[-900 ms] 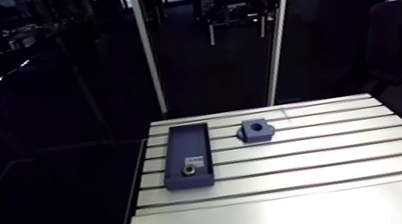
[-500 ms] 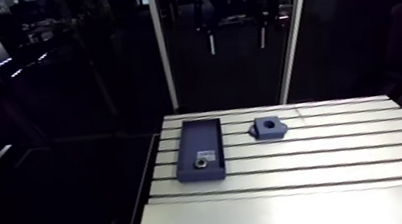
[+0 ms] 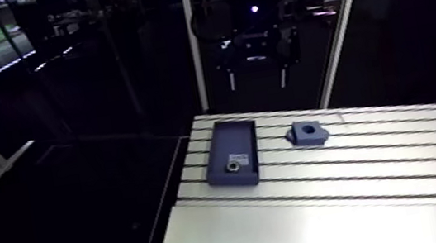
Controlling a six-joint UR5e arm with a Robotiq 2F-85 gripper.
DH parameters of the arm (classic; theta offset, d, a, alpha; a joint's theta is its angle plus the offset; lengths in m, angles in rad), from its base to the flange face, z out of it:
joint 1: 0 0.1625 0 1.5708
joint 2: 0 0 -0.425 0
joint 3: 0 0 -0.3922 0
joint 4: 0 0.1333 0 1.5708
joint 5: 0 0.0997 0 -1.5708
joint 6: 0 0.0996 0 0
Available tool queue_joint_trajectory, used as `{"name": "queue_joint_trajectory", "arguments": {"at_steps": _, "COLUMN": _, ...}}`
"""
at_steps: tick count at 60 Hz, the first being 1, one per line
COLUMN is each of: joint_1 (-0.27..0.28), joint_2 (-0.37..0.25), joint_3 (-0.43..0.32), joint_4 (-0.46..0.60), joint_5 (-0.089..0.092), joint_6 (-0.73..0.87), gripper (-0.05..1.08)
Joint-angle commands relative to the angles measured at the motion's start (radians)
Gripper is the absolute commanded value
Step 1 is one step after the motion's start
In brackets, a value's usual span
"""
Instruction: Pick up the bearing and press it into the housing until flush.
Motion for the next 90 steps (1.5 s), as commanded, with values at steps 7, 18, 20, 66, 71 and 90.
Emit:
{"name": "queue_joint_trajectory", "arguments": {"at_steps": 7, "joint_1": 0.027, "joint_2": 0.054, "joint_3": 0.066, "joint_4": -0.107, "joint_5": 0.009, "joint_6": 0.005, "gripper": 0.0}}
{"name": "queue_joint_trajectory", "arguments": {"at_steps": 18, "joint_1": 0.048, "joint_2": 0.083, "joint_3": 0.084, "joint_4": -0.151, "joint_5": 0.014, "joint_6": 0.007, "gripper": 0.01}}
{"name": "queue_joint_trajectory", "arguments": {"at_steps": 20, "joint_1": 0.055, "joint_2": 0.089, "joint_3": 0.086, "joint_4": -0.156, "joint_5": 0.014, "joint_6": 0.007, "gripper": 0.01}}
{"name": "queue_joint_trajectory", "arguments": {"at_steps": 66, "joint_1": 0.075, "joint_2": 0.199, "joint_3": 0.13, "joint_4": -0.289, "joint_5": 0.026, "joint_6": 0.015, "gripper": 0.16}}
{"name": "queue_joint_trajectory", "arguments": {"at_steps": 71, "joint_1": 0.075, "joint_2": 0.207, "joint_3": 0.141, "joint_4": -0.302, "joint_5": 0.026, "joint_6": 0.016, "gripper": 0.19}}
{"name": "queue_joint_trajectory", "arguments": {"at_steps": 90, "joint_1": 0.087, "joint_2": 0.237, "joint_3": 0.151, "joint_4": -0.324, "joint_5": 0.026, "joint_6": 0.016, "gripper": 0.26}}
